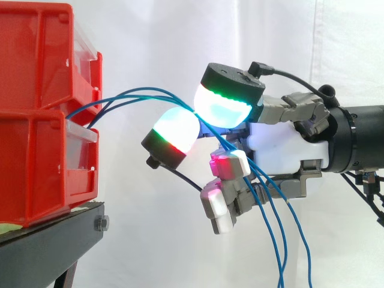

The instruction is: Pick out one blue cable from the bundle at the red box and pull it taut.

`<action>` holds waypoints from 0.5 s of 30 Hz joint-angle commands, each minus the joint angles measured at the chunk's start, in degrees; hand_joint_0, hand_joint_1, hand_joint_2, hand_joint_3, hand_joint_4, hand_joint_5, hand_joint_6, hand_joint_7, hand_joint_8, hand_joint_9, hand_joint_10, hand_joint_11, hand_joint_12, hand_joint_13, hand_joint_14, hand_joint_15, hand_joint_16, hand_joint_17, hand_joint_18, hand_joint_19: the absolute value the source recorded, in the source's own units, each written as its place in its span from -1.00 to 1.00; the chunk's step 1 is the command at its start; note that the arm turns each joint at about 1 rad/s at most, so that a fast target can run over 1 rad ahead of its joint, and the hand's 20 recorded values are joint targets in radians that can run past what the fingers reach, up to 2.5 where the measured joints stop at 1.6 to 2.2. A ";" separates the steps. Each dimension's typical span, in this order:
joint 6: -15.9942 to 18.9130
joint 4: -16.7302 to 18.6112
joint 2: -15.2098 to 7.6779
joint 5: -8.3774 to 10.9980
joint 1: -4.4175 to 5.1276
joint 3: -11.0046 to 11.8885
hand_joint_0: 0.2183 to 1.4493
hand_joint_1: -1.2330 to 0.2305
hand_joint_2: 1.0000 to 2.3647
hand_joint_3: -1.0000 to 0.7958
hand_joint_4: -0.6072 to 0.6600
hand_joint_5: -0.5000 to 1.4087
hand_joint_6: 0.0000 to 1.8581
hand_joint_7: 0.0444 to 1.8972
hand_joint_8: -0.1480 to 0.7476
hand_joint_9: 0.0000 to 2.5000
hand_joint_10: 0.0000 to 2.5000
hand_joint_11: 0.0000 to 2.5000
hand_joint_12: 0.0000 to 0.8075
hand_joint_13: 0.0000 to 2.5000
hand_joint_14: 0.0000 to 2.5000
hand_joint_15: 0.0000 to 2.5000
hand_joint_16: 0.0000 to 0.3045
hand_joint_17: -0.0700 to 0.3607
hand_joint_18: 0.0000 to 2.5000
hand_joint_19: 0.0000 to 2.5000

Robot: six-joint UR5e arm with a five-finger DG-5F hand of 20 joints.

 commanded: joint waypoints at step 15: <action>2.03 -0.62 0.00 -1.71 -0.44 -0.17 -0.32 -0.29 -1.00 -0.44 -0.09 -0.59 0.05 -0.33 -0.16 0.01 -0.98 -0.40 -0.23 -0.18 -0.99 -0.63 -0.77 -0.30 -0.37 -0.52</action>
